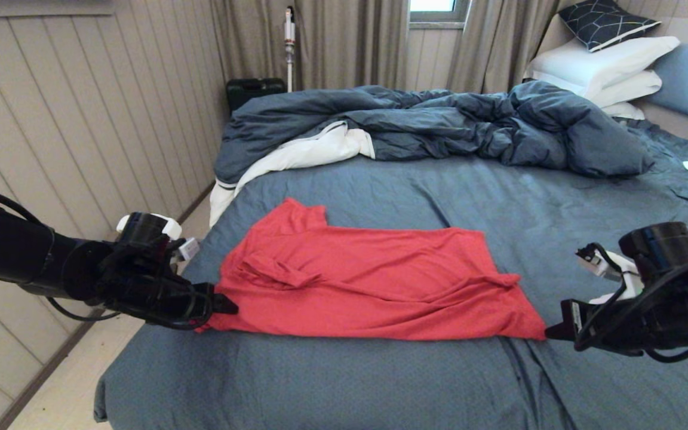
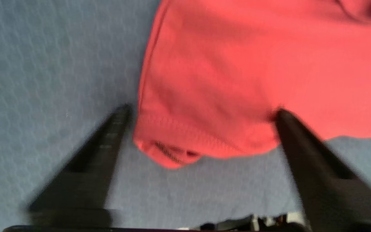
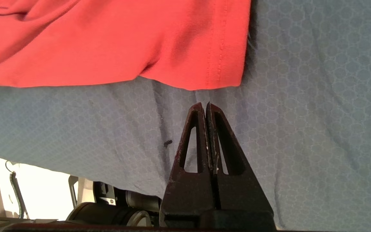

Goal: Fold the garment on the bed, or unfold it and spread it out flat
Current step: Fold the red T-shirt

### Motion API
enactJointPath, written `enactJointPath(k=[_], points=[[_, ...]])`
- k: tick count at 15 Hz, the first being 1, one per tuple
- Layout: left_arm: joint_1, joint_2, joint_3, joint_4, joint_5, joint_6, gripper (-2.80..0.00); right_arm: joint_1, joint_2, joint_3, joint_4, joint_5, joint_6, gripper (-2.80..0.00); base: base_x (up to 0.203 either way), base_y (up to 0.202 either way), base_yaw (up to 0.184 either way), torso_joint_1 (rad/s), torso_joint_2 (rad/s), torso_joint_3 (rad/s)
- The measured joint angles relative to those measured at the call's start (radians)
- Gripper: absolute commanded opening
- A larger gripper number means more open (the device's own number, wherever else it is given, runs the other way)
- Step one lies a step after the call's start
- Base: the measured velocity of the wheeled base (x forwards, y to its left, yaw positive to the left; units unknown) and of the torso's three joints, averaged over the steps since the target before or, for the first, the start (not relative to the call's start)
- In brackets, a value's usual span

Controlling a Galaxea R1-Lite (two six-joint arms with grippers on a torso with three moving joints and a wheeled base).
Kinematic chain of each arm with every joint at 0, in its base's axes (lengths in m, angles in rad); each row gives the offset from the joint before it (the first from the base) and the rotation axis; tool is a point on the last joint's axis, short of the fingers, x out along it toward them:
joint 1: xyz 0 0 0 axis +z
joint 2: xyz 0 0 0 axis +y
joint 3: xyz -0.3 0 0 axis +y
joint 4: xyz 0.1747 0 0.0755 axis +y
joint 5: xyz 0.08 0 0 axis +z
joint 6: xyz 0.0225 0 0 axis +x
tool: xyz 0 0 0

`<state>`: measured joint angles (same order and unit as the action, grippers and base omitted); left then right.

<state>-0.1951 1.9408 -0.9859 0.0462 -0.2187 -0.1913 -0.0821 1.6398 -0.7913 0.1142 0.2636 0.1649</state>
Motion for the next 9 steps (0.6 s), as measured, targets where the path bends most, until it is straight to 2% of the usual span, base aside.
enactJointPath(k=[9], points=[[-0.009, 0.029, -0.046, 0.000, 0.016, -0.010, -2.80, -0.007, 0.004, -0.011, -0.022, -0.004, -0.001, -2.80, 0.000, 0.000, 0.000, 0.000, 0.00, 0.000]])
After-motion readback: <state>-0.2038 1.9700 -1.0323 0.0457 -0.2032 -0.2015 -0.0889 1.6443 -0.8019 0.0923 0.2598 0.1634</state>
